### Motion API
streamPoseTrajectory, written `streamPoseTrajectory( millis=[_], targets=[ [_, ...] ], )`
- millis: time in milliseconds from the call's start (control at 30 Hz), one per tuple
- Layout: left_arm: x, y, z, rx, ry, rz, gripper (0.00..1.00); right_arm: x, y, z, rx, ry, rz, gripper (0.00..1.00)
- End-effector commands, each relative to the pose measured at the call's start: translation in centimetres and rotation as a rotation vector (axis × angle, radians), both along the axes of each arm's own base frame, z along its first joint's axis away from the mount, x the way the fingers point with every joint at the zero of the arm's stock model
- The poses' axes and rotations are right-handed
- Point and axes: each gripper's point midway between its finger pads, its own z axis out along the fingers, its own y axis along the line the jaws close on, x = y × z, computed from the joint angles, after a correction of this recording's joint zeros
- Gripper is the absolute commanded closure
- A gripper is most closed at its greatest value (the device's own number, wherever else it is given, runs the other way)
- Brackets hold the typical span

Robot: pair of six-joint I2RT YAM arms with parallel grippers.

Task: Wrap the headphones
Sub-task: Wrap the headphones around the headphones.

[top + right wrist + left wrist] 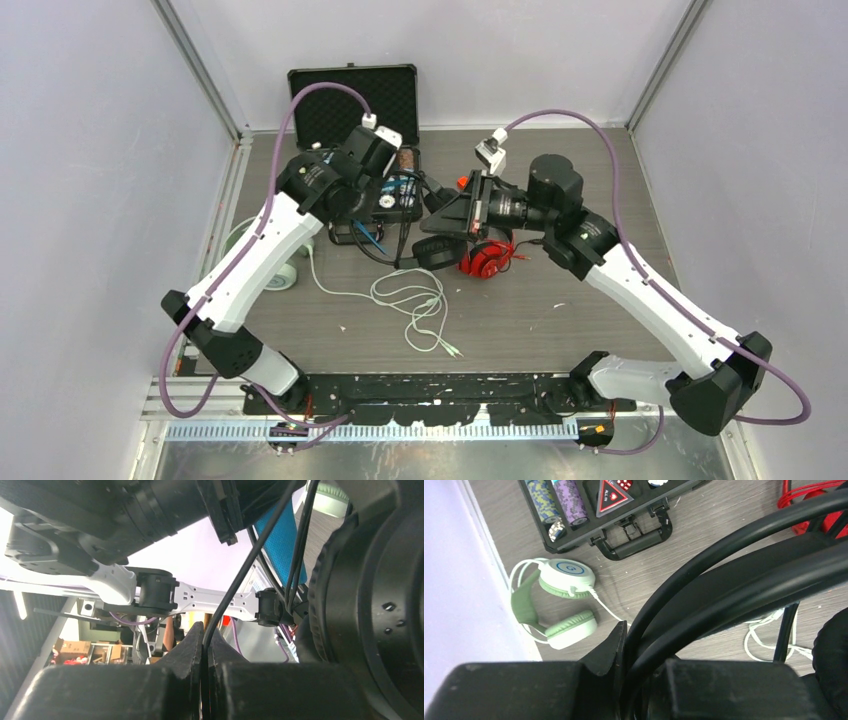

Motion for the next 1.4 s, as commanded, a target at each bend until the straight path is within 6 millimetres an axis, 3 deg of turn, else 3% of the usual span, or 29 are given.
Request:
streamPoseTrajectory(
  millis=[0, 233, 500, 700, 833, 967, 1200, 1367],
  targets=[
    [1.2, 0.1, 2.7, -0.223, -0.093, 0.166, 1.0, -1.6, 1.6, 1.5, 0.038, -0.098, 0.055, 0.98],
    [2.9, 0.8, 4.3, -0.42, -0.138, 0.308, 1.0, -2.3, 3.4, -1.1, -0.072, -0.154, 0.057, 0.96],
    [4.2, 1.1, 7.1, -0.663, -0.193, 0.395, 1.0, -2.0, 3.3, -4.4, -0.289, -0.345, -0.005, 0.94],
    [4.7, 1.2, 7.7, -0.726, -0.23, 0.447, 1.0, -1.7, 3.6, -3.8, -0.295, -0.38, -0.027, 0.9],
    [5.0, 1.6, 7.9, -0.734, -0.255, 0.475, 1.0, -2.1, 4.7, -3.4, -0.29, -0.391, 0.003, 0.89],
    [5.2, 2.2, 8.1, -0.723, -0.287, 0.5, 1.0, -1.2, 5.9, -2.8, -0.301, -0.403, -0.007, 0.9],
    [5.6, 3.4, 8.3, -0.749, -0.313, 0.554, 1.0, -1.0, 6.8, -4.3, -0.346, -0.411, 0.017, 0.89],
    [5.5, 4.2, 9.2, -0.799, -0.347, 0.572, 1.0, -0.5, 5.4, -6.6, -0.462, -0.468, -0.005, 0.87]
  ],
)
